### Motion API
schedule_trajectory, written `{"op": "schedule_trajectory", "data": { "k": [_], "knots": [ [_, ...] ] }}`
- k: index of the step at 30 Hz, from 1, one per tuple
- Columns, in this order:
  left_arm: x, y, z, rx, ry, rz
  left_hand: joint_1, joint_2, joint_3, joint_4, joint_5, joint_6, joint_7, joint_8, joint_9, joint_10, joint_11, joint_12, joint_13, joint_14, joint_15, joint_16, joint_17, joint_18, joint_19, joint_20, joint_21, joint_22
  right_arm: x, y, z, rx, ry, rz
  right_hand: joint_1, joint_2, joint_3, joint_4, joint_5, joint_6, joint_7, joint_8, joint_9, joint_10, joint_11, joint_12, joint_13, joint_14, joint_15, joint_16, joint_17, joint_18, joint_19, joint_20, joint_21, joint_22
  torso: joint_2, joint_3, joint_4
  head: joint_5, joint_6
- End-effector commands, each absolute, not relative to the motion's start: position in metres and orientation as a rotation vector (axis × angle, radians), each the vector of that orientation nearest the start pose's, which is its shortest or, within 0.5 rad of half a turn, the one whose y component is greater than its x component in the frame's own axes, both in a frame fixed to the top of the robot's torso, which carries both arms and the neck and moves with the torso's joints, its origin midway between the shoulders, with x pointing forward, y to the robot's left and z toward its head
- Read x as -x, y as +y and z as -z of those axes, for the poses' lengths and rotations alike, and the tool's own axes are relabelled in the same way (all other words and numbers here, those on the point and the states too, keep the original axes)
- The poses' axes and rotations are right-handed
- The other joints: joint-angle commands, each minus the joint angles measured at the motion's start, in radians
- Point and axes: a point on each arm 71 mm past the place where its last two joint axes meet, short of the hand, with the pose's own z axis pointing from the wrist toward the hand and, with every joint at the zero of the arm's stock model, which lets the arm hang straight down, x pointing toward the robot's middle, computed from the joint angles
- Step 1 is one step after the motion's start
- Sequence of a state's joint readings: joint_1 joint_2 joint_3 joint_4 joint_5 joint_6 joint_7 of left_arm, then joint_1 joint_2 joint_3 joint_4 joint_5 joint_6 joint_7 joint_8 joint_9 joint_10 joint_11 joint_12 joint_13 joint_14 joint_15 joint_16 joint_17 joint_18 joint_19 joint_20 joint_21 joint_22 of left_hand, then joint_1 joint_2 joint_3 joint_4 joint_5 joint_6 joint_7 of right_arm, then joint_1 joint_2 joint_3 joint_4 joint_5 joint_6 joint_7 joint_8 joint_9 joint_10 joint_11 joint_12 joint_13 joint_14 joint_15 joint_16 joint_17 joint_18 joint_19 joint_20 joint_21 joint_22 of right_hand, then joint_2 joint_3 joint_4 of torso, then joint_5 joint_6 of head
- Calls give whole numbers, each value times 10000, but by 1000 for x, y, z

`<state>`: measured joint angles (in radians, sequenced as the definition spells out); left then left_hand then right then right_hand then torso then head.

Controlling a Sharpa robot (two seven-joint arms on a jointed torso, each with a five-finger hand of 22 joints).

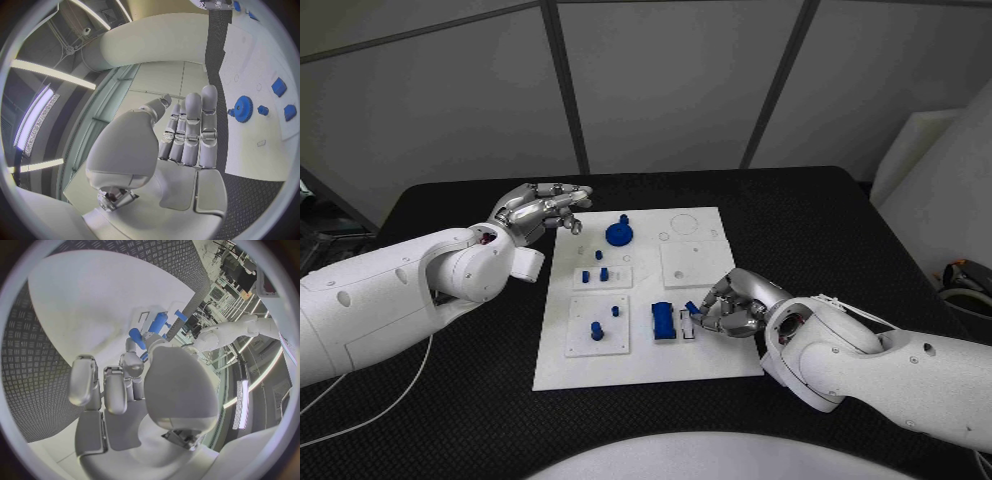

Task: Assemble the parts on the task board

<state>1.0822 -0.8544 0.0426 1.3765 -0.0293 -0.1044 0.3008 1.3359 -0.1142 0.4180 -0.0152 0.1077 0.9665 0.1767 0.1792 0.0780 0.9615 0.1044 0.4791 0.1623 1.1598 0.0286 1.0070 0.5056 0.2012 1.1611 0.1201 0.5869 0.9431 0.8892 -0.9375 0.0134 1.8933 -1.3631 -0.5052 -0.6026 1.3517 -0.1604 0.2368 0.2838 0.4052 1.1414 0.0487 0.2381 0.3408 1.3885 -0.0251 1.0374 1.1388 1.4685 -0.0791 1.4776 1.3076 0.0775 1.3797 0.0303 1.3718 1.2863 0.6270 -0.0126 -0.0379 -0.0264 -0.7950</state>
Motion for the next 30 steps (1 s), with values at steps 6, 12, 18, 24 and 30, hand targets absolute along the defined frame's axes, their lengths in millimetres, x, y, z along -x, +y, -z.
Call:
{"op": "schedule_trajectory", "data": {
  "k": [6,12,18,24,30],
  "knots": [
    [-497,249,220,12095,15297,15638,7,57,-81,0,-28,-62,-3,22,-12,-73,20,61,-14,-52,-17,42,-16,-183,-5,34,-32,-13,-362,-166,271,-3598,20605,-5499,-327,11,-256,-10,483,97,-15,82,92,134,-20,159,100,711,-71,90,1039,-115,101,-11,103,83,-5,-13,-7,29,-30],
    [-497,249,220,12092,15299,15646,7,57,-81,0,-28,-62,-3,22,-12,-73,20,61,-14,-52,-17,42,-16,-183,-5,34,-32,-13,-363,-164,273,-3476,20855,-5346,-582,42,-539,-14,1047,115,-36,115,176,174,-39,200,140,714,-86,111,1082,-118,114,-28,110,103,-13,2,1,30,-54],
    [-497,249,220,12089,15299,15653,7,57,-81,0,-28,-62,-3,22,-12,-73,20,61,-14,-52,-17,42,-16,-183,-5,34,-32,-13,-363,-162,275,-3353,20978,-5335,-645,48,-624,-8,1093,118,-36,122,195,177,-38,200,143,711,-87,104,1071,-115,105,-30,100,91,-11,2,-2,23,-55],
    [-498,249,220,12092,15300,15648,10,59,-91,4,-28,-67,0,26,-12,-80,23,67,-14,-58,-14,48,-25,-184,-5,37,-39,-18,-363,-160,275,-3324,20957,-5411,-1287,95,-1104,61,824,144,-5,142,252,214,-4,258,196,710,-58,106,1081,-118,105,-18,92,92,-8,7,-2,3,-68],
    [-498,249,220,12101,15295,15625,24,68,-105,9,-27,-78,3,36,-11,-93,27,81,-13,-72,-8,60,-44,-184,-3,42,-54,-29,-363,-160,274,-3308,20921,-5487,-1854,294,-1568,68,375,135,-14,126,284,232,-6,303,242,712,-58,113,1099,-114,103,-4,82,91,-8,9,-1,6,-72]
  ]
}}
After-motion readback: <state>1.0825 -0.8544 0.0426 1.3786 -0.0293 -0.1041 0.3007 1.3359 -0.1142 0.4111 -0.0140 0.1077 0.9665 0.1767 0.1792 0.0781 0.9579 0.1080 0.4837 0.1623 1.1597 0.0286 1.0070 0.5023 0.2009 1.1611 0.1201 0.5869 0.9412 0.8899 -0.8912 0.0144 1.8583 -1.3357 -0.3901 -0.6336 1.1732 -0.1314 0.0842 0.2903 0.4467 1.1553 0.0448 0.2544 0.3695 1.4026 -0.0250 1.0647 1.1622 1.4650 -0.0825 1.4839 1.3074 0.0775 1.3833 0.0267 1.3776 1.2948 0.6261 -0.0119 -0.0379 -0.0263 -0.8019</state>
